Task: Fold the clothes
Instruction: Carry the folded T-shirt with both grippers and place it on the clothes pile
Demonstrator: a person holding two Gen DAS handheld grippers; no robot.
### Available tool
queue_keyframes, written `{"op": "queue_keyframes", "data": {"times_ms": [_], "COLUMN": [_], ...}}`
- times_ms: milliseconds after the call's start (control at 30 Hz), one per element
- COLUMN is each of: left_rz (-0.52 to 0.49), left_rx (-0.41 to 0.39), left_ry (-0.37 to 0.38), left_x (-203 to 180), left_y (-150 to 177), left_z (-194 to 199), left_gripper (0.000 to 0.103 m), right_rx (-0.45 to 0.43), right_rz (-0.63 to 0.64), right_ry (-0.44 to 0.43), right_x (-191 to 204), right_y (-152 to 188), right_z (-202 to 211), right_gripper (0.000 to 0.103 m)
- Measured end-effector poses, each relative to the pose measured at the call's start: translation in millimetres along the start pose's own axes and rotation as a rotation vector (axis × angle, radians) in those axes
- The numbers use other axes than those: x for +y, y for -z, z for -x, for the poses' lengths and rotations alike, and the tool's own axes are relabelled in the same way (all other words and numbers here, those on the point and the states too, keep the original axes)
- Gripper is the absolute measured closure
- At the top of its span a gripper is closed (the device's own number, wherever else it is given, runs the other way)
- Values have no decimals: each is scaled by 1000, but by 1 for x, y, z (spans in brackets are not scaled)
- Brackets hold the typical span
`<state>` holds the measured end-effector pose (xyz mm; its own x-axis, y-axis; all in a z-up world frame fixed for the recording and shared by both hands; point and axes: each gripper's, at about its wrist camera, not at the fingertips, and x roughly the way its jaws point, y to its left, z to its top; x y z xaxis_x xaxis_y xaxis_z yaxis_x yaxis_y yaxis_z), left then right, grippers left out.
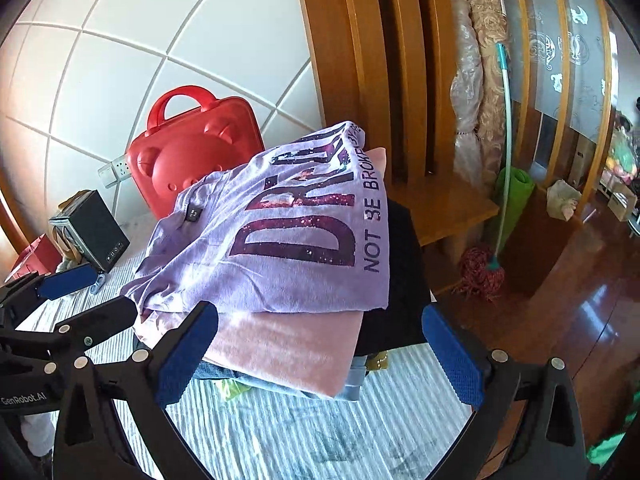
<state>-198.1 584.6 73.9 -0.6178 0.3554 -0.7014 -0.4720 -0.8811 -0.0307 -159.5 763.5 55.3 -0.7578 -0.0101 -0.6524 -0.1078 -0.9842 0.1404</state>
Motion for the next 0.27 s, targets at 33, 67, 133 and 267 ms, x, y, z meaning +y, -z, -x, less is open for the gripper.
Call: {"op": "queue_keyframes", "data": {"times_ms": [33,67,133,267], "left_rz": [3,4,9,9], "left_rx": [-2,-6,-9,-17], "left_ry": [-7,-10,-12,-13], "left_x": [-1,-2,-3,-3], "left_y": [0,1,1,-1], "left_z": [1,2,4,6], "left_gripper": [21,21,21,21], "right_rx": [3,4,9,18], "right_rz": [-1,-4,-7,-8], "right_ry": [3,5,4,1], "right_x": [0,3,3,3], "right_y": [2,3,4,6], "right_z": [0,1,0,-1], "right_gripper": [1,1,1,1]}}
